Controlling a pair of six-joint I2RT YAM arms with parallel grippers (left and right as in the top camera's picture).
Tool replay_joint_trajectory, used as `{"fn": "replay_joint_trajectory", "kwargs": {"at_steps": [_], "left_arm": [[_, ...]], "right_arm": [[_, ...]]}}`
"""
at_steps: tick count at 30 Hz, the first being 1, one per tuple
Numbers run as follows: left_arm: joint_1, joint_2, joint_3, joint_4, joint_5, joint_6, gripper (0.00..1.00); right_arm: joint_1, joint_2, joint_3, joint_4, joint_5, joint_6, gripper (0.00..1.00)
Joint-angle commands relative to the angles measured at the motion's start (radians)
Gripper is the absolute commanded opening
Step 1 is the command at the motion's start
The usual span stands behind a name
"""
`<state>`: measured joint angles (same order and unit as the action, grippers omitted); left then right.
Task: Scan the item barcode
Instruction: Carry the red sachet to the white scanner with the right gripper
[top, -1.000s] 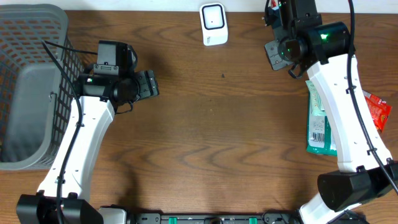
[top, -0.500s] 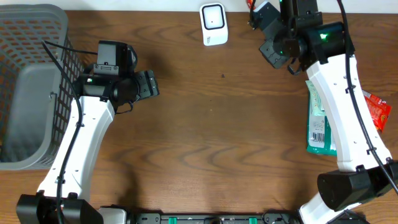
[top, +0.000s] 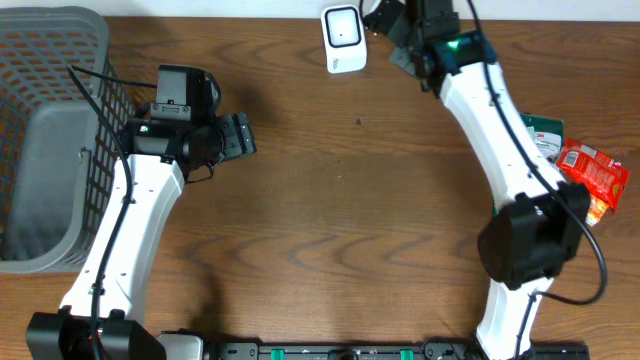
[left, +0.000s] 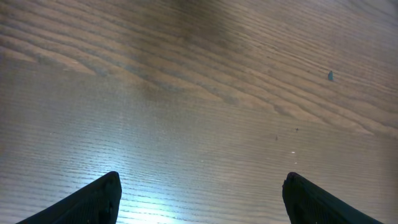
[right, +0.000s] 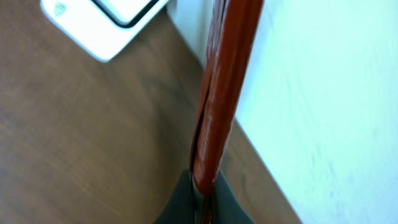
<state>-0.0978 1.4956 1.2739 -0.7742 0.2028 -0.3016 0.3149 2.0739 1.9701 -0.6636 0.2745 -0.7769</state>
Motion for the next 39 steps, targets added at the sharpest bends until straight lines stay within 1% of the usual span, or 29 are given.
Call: {"fn": "replay_joint_trajectory", "kwargs": {"at_steps": [1, 7, 11, 16, 18, 32, 36, 39], "left_arm": [[0.005, -0.002, 0.005, 0.0, -0.01, 0.014, 0.84], [0.005, -0.002, 0.005, 0.0, -0.01, 0.013, 0.84], [0.005, -0.002, 0.005, 0.0, -0.01, 0.014, 0.84], [0.005, -0.002, 0.005, 0.0, -0.01, 0.014, 0.84], [0.005, -0.002, 0.005, 0.0, -0.01, 0.013, 0.84], [0.005, -0.002, 0.005, 0.0, -0.01, 0.014, 0.84], [0.005, -0.002, 0.005, 0.0, -0.01, 0.013, 0.84], [0.005, -0.002, 0.005, 0.0, -0.01, 0.014, 0.84]], "right_arm": [[0.023, 0.077, 0.016, 0.074, 0.052, -0.025, 0.01], [0.035, 0.241, 0.016, 0.268, 0.122, -0.034, 0.01], [0.035, 0.313, 0.016, 0.326, 0.13, -0.033, 0.01], [0.035, 0.365, 0.016, 0.351, 0.133, -0.034, 0.01], [0.035, 0.376, 0.016, 0.359, 0.133, -0.058, 0.01], [0.069, 0.38, 0.016, 0.391, 0.143, -0.164, 0.01], [0.069, 0.38, 0.016, 0.387, 0.173, -0.157, 0.01], [0.069, 0.37, 0.016, 0.383, 0.173, -0.053, 0.01]]}}
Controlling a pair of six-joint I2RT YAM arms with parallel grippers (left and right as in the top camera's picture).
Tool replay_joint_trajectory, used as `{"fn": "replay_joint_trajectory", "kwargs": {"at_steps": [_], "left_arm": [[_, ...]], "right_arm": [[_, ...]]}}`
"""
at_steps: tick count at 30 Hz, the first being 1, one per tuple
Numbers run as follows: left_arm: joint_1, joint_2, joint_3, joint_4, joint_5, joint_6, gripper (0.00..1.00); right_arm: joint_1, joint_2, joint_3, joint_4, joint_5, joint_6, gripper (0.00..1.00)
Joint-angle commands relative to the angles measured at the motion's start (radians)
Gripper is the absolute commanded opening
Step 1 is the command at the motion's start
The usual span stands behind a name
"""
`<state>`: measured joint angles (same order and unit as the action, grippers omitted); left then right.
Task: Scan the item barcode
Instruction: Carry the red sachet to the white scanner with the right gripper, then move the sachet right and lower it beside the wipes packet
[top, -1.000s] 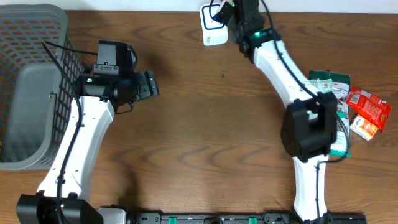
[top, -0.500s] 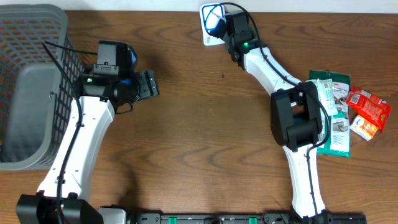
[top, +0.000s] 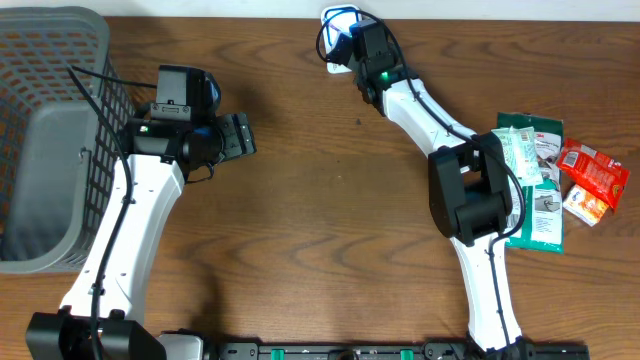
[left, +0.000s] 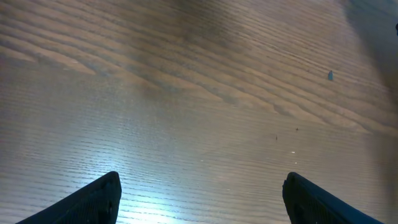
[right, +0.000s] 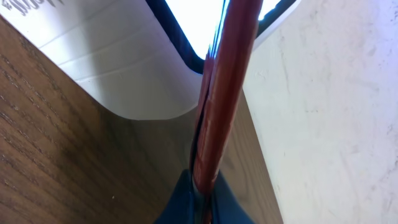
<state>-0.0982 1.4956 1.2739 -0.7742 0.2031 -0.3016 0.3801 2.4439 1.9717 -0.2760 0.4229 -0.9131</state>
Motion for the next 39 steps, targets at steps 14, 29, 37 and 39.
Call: {"fn": "replay_joint_trajectory", "kwargs": {"at_steps": [14, 29, 37, 39], "left_arm": [[0.005, -0.002, 0.005, 0.0, -0.01, 0.013, 0.84], [0.005, -0.002, 0.005, 0.0, -0.01, 0.013, 0.84], [0.005, -0.002, 0.005, 0.0, -0.01, 0.014, 0.84], [0.005, -0.002, 0.005, 0.0, -0.01, 0.014, 0.84]], "right_arm": [[-0.05, -0.555, 0.014, -0.609, -0.224, 0.601, 0.01], [-0.454, -0.624, -0.346, -1.049, -0.327, 0.954, 0.01], [-0.475, -0.624, -0.599, -0.879, -0.314, 0.949, 0.02], [-0.475, -0.624, -0.624, -0.862, -0.308, 0.949, 0.04]]}}
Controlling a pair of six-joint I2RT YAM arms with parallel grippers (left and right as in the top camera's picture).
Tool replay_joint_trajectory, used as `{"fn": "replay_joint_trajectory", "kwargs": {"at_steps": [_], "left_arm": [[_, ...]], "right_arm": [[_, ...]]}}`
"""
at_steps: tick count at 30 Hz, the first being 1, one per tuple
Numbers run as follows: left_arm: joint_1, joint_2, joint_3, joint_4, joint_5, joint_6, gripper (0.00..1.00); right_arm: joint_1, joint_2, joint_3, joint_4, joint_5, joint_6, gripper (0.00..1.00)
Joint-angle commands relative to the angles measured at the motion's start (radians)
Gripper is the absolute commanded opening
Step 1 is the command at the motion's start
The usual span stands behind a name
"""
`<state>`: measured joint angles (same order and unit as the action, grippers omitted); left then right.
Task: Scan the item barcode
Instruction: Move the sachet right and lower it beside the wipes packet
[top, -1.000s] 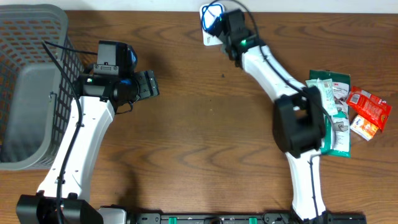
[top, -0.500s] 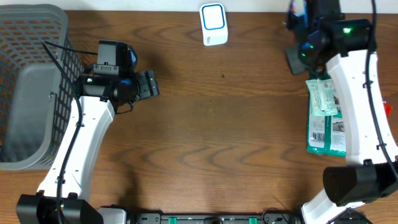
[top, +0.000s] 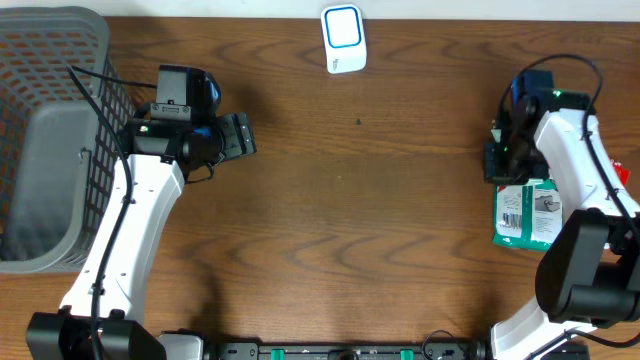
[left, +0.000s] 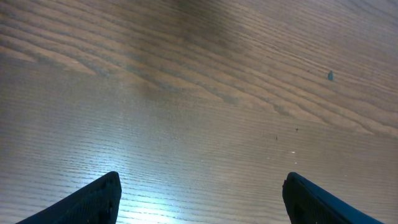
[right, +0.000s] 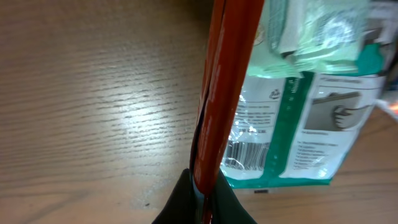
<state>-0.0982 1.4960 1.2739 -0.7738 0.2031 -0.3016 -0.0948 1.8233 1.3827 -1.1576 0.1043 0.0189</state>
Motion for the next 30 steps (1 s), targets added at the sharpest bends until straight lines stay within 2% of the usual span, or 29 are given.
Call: {"fn": "replay_joint_trajectory", "kwargs": {"at_steps": [1, 3, 6, 7, 9, 12, 17, 30], "left_arm": [[0.005, -0.003, 0.005, 0.0, -0.01, 0.013, 0.84], [0.005, -0.003, 0.005, 0.0, -0.01, 0.014, 0.84], [0.005, -0.003, 0.005, 0.0, -0.01, 0.013, 0.84], [0.005, -0.003, 0.005, 0.0, -0.01, 0.013, 0.84], [0.005, -0.003, 0.005, 0.0, -0.01, 0.013, 0.84], [0.005, -0.003, 0.005, 0.0, -0.01, 0.014, 0.84], [0.005, -0.003, 0.005, 0.0, -0.01, 0.013, 0.84], [0.005, -0.003, 0.005, 0.0, -0.01, 0.013, 0.84]], "right_arm": [[0.0, -0.003, -0.043, 0.023, 0.011, 0.017, 0.04], [0.0, -0.003, -0.055, 0.024, 0.011, 0.018, 0.13], [0.0, -0.003, -0.056, 0.02, 0.01, 0.018, 0.53], [0.0, -0.003, -0.056, 0.015, 0.01, 0.018, 0.73], [0.0, -0.003, -0.055, 0.014, 0.01, 0.017, 0.87], [0.0, -0.006, -0.043, 0.004, 0.01, 0.017, 0.99], [0.0, -0.007, 0.008, 0.005, 0.01, 0.018, 0.99], [0.001, -0.007, 0.011, 0.014, 0.01, 0.018, 0.99]]}}
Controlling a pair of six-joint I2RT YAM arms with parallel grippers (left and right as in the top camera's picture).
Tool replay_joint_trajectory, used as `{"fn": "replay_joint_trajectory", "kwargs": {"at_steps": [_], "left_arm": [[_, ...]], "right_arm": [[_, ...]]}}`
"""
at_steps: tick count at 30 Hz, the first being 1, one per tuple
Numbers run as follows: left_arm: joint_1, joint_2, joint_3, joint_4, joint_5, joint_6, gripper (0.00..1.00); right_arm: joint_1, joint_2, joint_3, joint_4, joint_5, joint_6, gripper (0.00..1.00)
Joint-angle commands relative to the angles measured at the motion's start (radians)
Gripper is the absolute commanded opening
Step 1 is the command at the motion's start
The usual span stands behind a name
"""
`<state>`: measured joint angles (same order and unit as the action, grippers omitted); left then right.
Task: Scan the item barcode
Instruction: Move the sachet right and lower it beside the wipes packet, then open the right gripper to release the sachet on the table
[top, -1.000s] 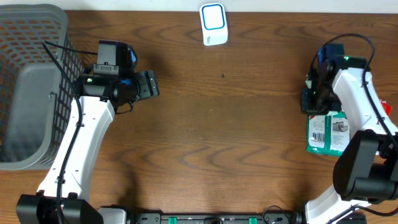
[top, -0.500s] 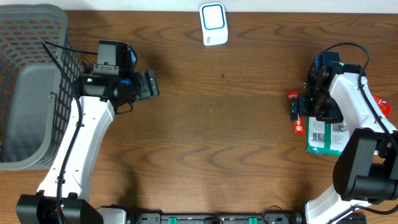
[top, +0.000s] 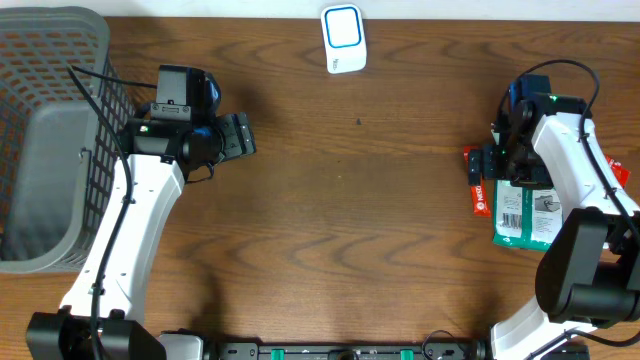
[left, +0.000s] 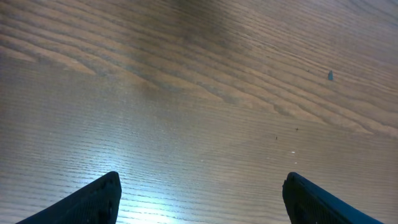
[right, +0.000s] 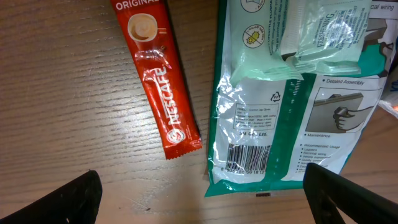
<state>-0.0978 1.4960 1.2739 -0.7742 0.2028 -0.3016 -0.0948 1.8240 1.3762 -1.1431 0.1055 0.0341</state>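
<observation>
A red Nescafe sachet (right: 160, 84) lies flat on the wood, also seen as the sachet (top: 477, 182) left of the green packs. My right gripper (right: 202, 196) hovers over it, open, with nothing between its fingers. The white barcode scanner (top: 343, 38) stands at the table's far edge. My left gripper (left: 199, 199) is open over bare wood at the left.
A green and white pack (right: 283, 118) with a barcode lies right beside the sachet, a smaller green pack on top of it. A grey mesh basket (top: 45, 130) fills the far left. Red snack packs peek out behind the right arm at the right edge.
My right gripper has opened and let the red sachet go. The sachet now lies flat on the table left of the green pack. The left arm has not moved.
My right gripper held the red sachet edge-on near the scanner, then right in front of its window. Then it held the sachet over the table's right side beside the green pack. Now the sachet lies there, released. The left arm stayed still throughout.
</observation>
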Motion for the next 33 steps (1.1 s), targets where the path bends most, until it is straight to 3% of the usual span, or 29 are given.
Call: {"fn": "replay_joint_trajectory", "kwargs": {"at_steps": [1, 24, 33], "left_arm": [[0.005, -0.003, 0.005, 0.0, -0.01, 0.013, 0.84], [0.005, -0.003, 0.005, 0.0, -0.01, 0.014, 0.84], [0.005, -0.003, 0.005, 0.0, -0.01, 0.013, 0.84]], "right_arm": [[0.001, -0.008, 0.017, 0.0, 0.009, 0.002, 0.99], [0.003, -0.014, 0.017, 0.001, 0.009, 0.003, 0.99], [0.039, -0.254, 0.017, 0.0, 0.009, 0.003, 0.99]]}}
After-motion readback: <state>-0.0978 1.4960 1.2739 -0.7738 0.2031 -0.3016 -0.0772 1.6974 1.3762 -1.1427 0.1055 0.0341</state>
